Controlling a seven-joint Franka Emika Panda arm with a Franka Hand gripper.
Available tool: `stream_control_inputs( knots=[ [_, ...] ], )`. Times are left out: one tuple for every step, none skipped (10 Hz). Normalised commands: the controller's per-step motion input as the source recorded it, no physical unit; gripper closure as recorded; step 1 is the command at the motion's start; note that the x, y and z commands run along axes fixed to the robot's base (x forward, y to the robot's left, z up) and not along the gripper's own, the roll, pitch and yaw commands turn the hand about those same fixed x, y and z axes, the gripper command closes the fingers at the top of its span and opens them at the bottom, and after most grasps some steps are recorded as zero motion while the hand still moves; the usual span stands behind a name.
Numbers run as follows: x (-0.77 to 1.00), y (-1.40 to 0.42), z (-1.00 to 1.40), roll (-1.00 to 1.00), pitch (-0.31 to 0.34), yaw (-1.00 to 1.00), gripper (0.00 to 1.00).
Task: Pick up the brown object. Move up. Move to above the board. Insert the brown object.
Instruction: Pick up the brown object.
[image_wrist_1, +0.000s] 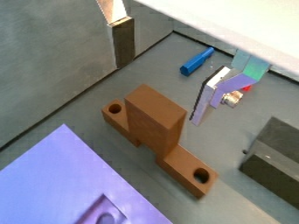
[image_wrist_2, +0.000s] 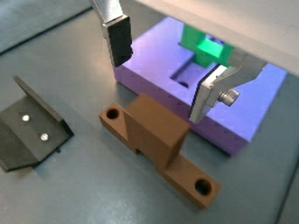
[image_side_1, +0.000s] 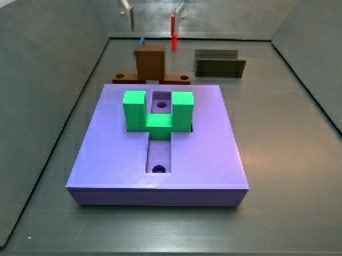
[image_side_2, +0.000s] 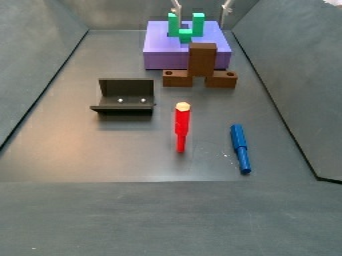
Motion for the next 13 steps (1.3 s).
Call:
stream_control_inputs(
  knots=[
    [-0.28, 0.04, -0.17, 0.16, -0.010, -0.11, 0.00],
    [-0.19, 0.00, -0.14, 0.06, -0.056, 0.00, 0.00],
    [-0.09, 0.00, -0.23, 0.00, -0.097, 0.03, 0.00],
    [-0.06, 0.00, -0.25, 0.00, -0.100, 0.16, 0.00],
    [0.00, 0.00, -0.26, 0.01, -0.094, 0.23, 0.00],
    [0.00, 0.00, -0.45, 0.09, -0.129, 0.16, 0.00],
    [0.00, 0.00, -0.45, 0.09, -0.137, 0.11, 0.00],
    [0.10, 0.00, -0.36, 0.15, -0.093, 0.09, 0.00],
    [0.21, 0.00, -0.25, 0.23, -0.011, 0.00, 0.00],
    [0.18, 0.00, -0.19, 0.24, 0.000, -0.09, 0.00],
    [0.15, 0.00, -0.17, 0.24, 0.000, -0.09, 0.00],
    [0.20, 0.00, -0.15, 0.25, 0.000, -0.06, 0.00],
    [0.23, 0.02, -0.16, 0.23, 0.000, -0.06, 0.00]
  ],
)
